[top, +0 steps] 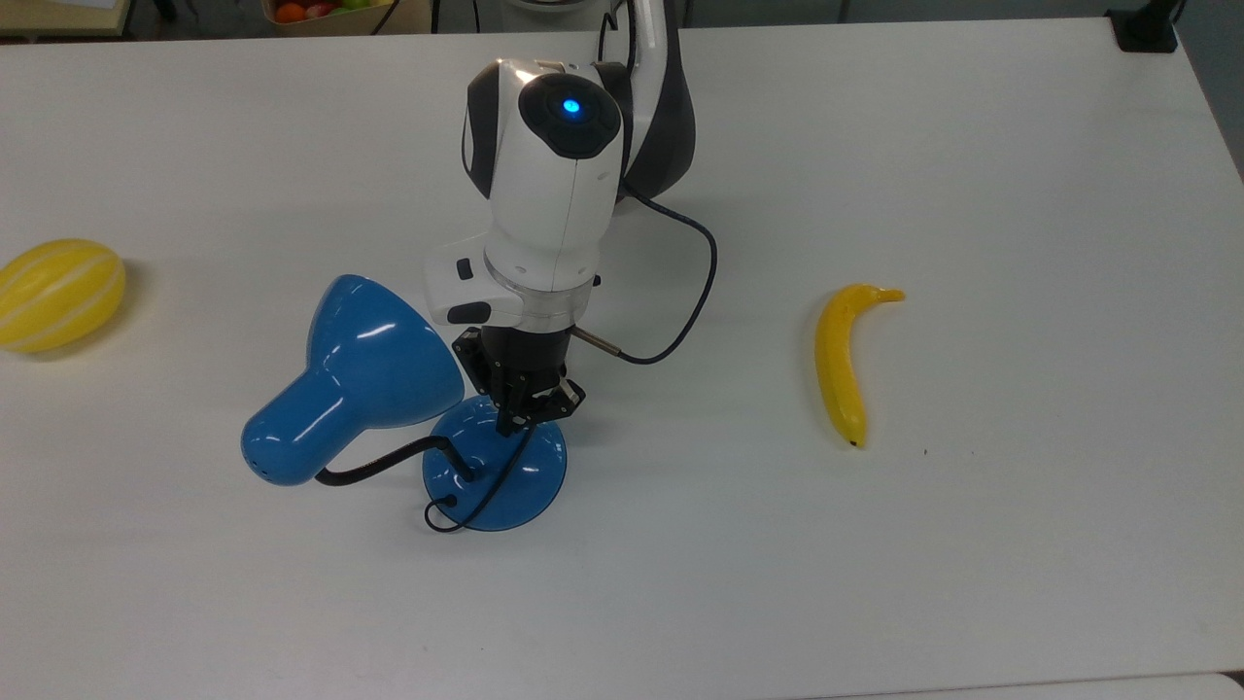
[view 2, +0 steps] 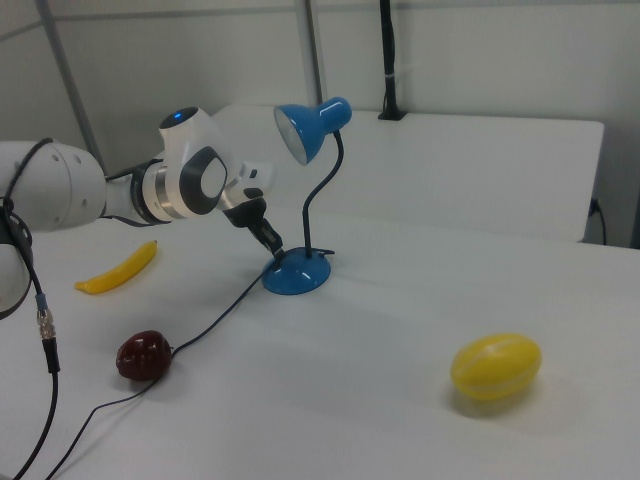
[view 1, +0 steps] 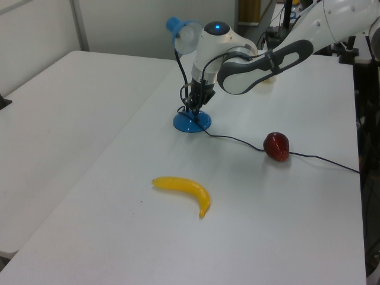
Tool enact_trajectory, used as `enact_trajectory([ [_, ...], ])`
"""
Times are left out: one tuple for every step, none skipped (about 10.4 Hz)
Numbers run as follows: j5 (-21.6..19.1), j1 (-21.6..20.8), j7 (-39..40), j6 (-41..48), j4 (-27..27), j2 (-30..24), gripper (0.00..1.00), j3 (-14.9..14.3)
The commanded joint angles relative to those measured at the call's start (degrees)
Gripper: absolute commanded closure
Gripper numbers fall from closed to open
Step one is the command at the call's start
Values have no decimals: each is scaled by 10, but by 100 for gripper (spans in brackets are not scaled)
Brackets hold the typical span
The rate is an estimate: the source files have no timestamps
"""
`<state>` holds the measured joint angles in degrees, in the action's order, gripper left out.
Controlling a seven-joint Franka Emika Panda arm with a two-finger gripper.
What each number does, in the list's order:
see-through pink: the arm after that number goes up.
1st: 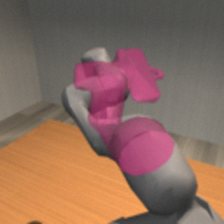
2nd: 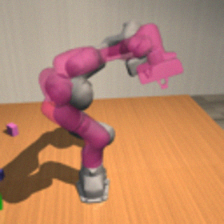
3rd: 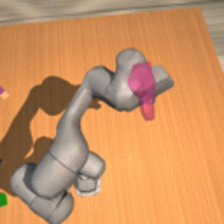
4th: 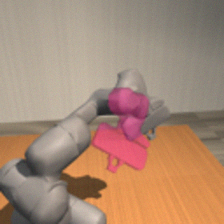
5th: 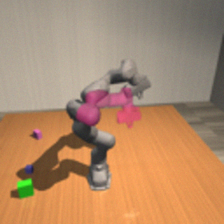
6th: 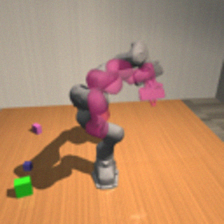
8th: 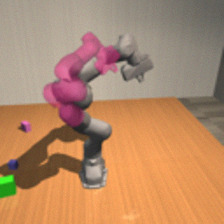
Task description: Turn on desk lamp
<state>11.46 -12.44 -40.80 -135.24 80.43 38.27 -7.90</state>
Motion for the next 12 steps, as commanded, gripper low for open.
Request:
enact_trajectory([
  [13,-5,-11,1,8,-6,100,3],
  [13,-5,-11,1,11,-5,100,3],
  [13,-6,-12,0,11,-1,100,4],
  [14,-7,-12,-3,10,1,100,3],
  [14,-7,-13,-5,10,5,100,3],
  [14,-7,-15,-6,5,14,100,3],
  [14,-6,-15,-7,3,18,100,3],
  [14,-6,-15,-7,-2,22,100,3],
  [14,-5,-15,-7,-4,34,100,3],
  [17,-4,-15,-8,-14,39,100,3],
  [18,-3,-15,-8,-16,44,100,3],
  [18,-2,-15,-8,-16,46,100,3],
])
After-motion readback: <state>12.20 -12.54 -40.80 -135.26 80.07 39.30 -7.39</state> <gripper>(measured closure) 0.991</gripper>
